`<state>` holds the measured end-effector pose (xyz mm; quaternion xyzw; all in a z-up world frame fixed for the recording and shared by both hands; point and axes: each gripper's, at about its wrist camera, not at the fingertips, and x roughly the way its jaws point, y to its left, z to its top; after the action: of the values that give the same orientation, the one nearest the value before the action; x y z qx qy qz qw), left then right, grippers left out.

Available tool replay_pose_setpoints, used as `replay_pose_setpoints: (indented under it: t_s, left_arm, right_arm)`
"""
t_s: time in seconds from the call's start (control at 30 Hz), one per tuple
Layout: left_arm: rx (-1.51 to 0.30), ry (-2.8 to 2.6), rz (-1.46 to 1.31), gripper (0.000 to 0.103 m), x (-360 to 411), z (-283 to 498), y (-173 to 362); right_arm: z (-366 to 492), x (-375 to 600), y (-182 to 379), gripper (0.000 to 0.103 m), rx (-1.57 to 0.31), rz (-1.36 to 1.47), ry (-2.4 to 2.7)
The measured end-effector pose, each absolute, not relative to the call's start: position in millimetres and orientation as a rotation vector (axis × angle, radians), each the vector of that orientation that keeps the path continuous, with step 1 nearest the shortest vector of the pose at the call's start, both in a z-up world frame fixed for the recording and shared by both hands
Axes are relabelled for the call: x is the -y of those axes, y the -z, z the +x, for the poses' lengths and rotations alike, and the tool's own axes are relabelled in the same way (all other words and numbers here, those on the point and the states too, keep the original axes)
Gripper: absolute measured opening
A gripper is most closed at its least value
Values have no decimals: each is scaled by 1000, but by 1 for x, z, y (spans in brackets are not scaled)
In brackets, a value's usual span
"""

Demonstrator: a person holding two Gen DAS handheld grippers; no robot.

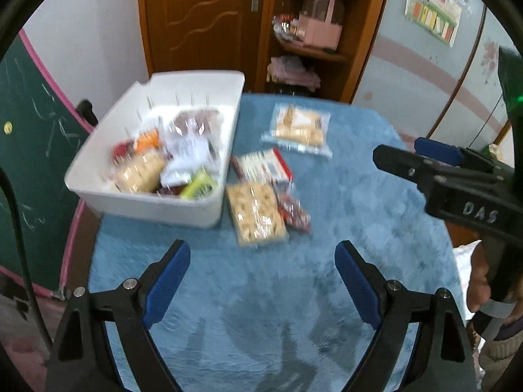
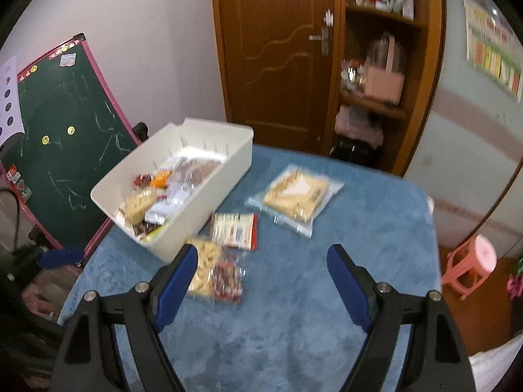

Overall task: Organize snacks
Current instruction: 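Move both grippers back over the remaining snacks on the table, then grasp the clear box of puffed snacks with the left gripper while the right grasps the brown jerky bag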

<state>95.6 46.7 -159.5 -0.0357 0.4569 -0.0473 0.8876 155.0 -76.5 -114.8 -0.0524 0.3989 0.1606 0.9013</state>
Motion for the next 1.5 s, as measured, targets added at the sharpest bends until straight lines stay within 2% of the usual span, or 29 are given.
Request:
replay_pose_setpoints:
  t_s: [0.37, 0.5, 0.67, 0.7, 0.73, 0.8, 0.87, 0.9, 1.2, 1.5]
  left_arm:
    - [-974, 28, -187, 89, -42, 117, 242]
    - [-956, 17, -210, 89, -43, 123, 253]
    - [-961, -6, -234, 89, -47, 135, 262]
    - [-962, -13, -238, 89, -48, 137, 264]
    - [-963, -18, -241, 89, -49, 139, 265]
    - [-964, -23, -244, 89, -49, 142, 268]
    - [-964, -25, -253, 89, -50, 146, 270]
    - [-964, -26, -262, 89, -51, 147, 271]
    - [-963, -44, -321, 89, -50, 158, 278]
    - [-970, -107, -307, 89, -34, 181, 284]
  right_arm:
    - [173, 63, 200, 78, -1022, -6, -442]
    - [188, 51, 223, 71, -1087, 8, -472]
    - [206, 40, 246, 69, -1150, 29, -493]
    - [209, 40, 250, 63, -1164, 39, -497]
    - [212, 41, 255, 62, -1178, 77, -519]
    - [217, 47, 258, 58, -1196, 147, -550]
    - [222, 53, 262, 47, -1211, 219, -593]
    - [222, 56, 263, 46, -1211, 230, -592]
    - [220, 62, 255, 44, -1170, 146, -573]
    - [226, 100, 254, 44, -1164, 277, -505]
